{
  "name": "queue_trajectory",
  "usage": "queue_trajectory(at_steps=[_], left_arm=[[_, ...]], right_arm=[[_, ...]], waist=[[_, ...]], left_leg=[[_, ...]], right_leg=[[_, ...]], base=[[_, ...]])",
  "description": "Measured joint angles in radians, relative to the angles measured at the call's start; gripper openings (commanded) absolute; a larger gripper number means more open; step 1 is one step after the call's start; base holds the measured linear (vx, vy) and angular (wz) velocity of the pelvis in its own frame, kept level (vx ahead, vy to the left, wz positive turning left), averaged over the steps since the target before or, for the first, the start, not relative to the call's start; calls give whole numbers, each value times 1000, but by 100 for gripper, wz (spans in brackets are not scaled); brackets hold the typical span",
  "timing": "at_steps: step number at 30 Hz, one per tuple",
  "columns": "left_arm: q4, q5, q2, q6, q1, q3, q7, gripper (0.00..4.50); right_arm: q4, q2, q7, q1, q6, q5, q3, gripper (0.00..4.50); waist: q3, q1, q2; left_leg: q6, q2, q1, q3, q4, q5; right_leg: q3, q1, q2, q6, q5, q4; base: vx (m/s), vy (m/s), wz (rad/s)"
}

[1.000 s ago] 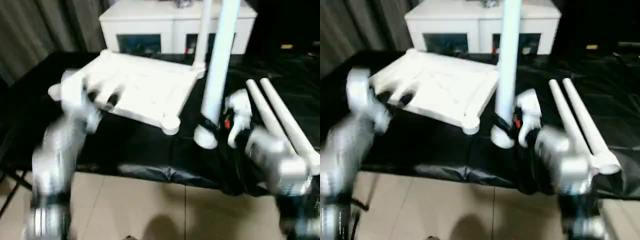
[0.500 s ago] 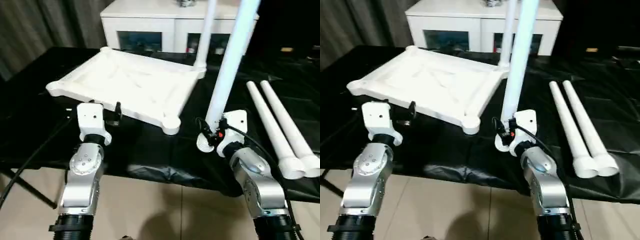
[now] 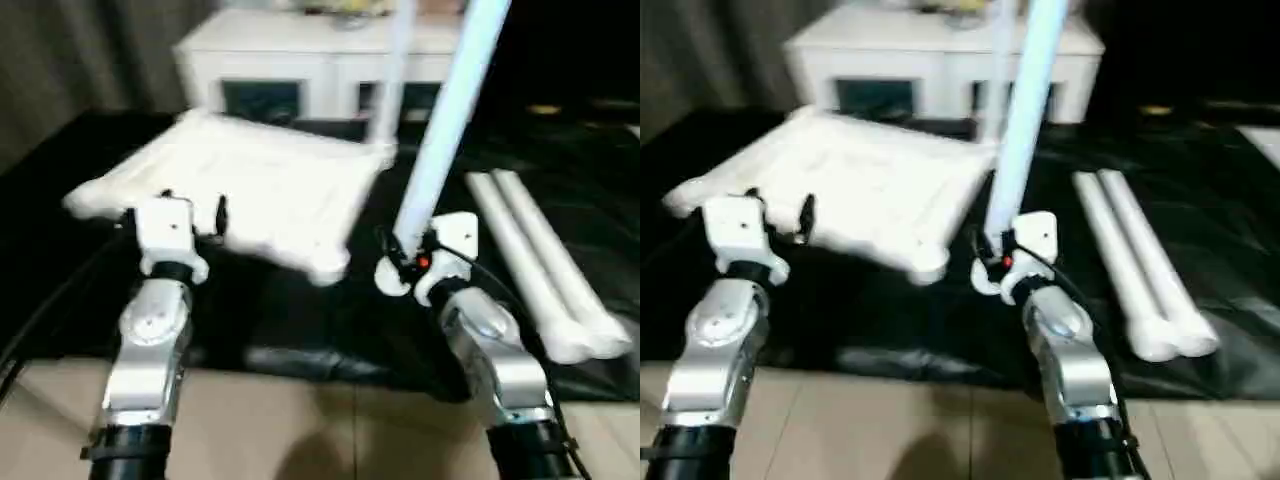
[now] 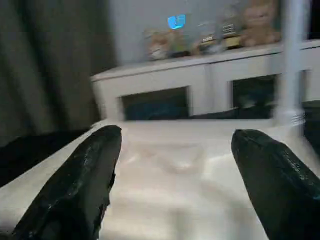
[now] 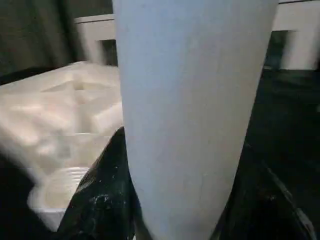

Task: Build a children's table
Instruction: Pick table leg

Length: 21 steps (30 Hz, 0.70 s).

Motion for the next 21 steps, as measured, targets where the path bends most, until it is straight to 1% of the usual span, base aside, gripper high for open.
queue_trajectory(at_steps=[1, 2, 3, 4, 5, 6, 7, 8, 9, 10, 11, 12, 13, 14, 15, 16, 17, 18, 19, 20, 21], left_arm=[[1, 0, 0, -1, -6, -2, 0, 398], [4, 1, -4, 0, -13, -13, -1, 398], [7, 1, -18, 0, -32, -35, -3, 398], [0, 0, -25, 0, -32, -52, -8, 398], [-1, 0, -22, 0, -27, -51, -9, 398], [-1, 0, -14, 1, -19, -46, -9, 398], [0, 1, 0, 2, -6, -32, -9, 398], [2, 1, 9, 4, -2, -19, -8, 398], [4, 1, 13, 6, 1, -10, -8, 398], [5, 0, 17, 7, 1, 2, -8, 398], [5, 0, 20, 6, 0, 3, -8, 398], [5, 0, 20, 6, -1, 2, -8, 398], [4, 0, 16, 6, -4, -10, -8, 398], [6, 0, 7, 6, -5, -20, -8, 398], [8, -2, 1, 5, -5, -32, -11, 398], [8, -10, 7, -2, -1, -27, -13, 398], [7, -14, 17, -6, -1, -17, -18, 398], [10, -31, 44, -12, 3, -6, -45, 398], [24, -55, 83, -16, 31, 21, -88, 398], [43, -73, 100, -18, 40, 40, -122, 398], [53, -87, 105, -19, 40, 47, -144, 398]], right_arm=[[0, -5, 1, -1, 0, 0, -1, 184], [2, -10, 2, -1, 0, 0, -4, 184], [9, -24, 0, -1, 0, 0, -21, 184], [29, -40, -1, -5, 0, -1, -39, 184], [38, -40, -2, -7, -1, -1, -43, 184], [43, -34, -1, -7, -1, -1, -39, 184], [46, -23, 1, -12, -1, -1, -29, 184], [48, -13, 2, -23, -1, -1, -18, 184], [52, -8, 10, -33, -1, -1, 1, 184], [52, -1, 22, -39, -2, -1, 22, 184], [52, -1, 32, -39, -2, -1, 33, 184], [52, -7, 41, -37, -2, -1, 38, 184], [54, -22, 51, -34, -2, -1, 35, 184], [55, -35, 59, -30, -3, -1, 32, 184], [57, -51, 69, -22, -3, -1, 20, 184], [56, -63, 84, -23, -3, 0, 8, 184], [48, -66, 95, -27, -3, 4, 7, 184], [39, -61, 112, -31, -4, 15, 9, 184], [34, -39, 135, -36, -4, 32, 33, 184], [26, -34, 154, -34, -4, 44, 51, 184], [21, -38, 165, -34, -4, 48, 57, 184]], waist=[[-2, -6, 0], [-6, -16, 3], [-7, -19, 4], [-10, -20, 9], [-14, -18, 14], [-16, -17, 18], [-19, -22, 19], [-20, -32, 17], [-21, -41, 14], [-21, -42, 7], [-23, -42, 1], [-24, -37, -7], [-23, -23, -7], [-23, -14, -6], [-23, 4, -4], [-26, 26, 3], [-29, 36, 26], [-29, 43, 40], [-29, 43, 41], [-30, 43, 39], [-30, 51, 34]], left_leg=[[-8, 0, 11, 1, -1, -17], [-1, -9, -11, -28, 8, -21], [15, -17, -30, -48, 24, -26], [45, -25, -60, -65, 45, -27], [54, -27, -82, -76, 57, -21], [54, -29, -98, -87, 61, -15], [52, -29, -97, -97, 61, -17], [51, -35, -90, -100, 55, -20], [56, -43, -86, -103, 51, -24], [60, -56, -74, -106, 50, -34], [61, -66, -67, -107, 54, -44], [81, -77, -65, -105, 64, -57], [155, -84, -77, -101, 89, -77], [201, -83, -97, -107, 133, -74], [202, -79, -126, -110, 176, -68], [166, -75, -156, -115, 166, -46], [137, -53, -169, -117, 100, -9], [56, -33, -173, -129, 99, 20], [56, -35, -172, -134, 119, 3], [56, -44, -171, -141, 123, 3], [55, -56, -171, -144, 122, 4]], right_leg=[[6, 1, 3, -2, 1, 1], [-5, 7, 6, 3, -1, -5], [-5, 6, 13, 1, -4, -3], [-6, 7, 25, -4, -10, -2], [-7, 8, 35, -6, -15, -2], [-13, 9, 40, -8, -22, 0], [-25, 9, 36, -13, -31, 1], [-30, 2, 33, -30, -42, 10], [-30, -12, 28, -58, -60, 35], [-27, -27, 12, -78, -80, 76], [-24, -33, 3, -73, -90, 89], [-14, -21, -3, -33, -101, 92], [-1, -11, 4, -9, -108, 90], [6, 1, 7, -11, -109, 79], [12, 18, 13, -10, -109, 66], [16, 31, 27, -9, -109, 57], [-1, 36, 46, -11, -111, 61], [-17, 29, 59, -4, -125, 86], [-23, 3, 50, -11, -131, 138], [-10, -11, 43, -11, -128, 148], [10, -23, 30, -2, -124, 132]], base=[[138, 20, -82], [138, 20, -82], [161, 13, -35], [156, -8, 0], [156, -8, 0], [106, 16, -15], [155, 13, -11], [155, 13, -11], [195, -7, 1], [159, -27, 4], [159, -27, 4], [165, -46, 8], [157, -9, 11], [157, -9, 11], [131, 25, 20], [-3, 14, 18], [-3, 14, 18], [-115, -6, -3], [0, 0, 0], [0, 0, 0], [0, 0, 0]])
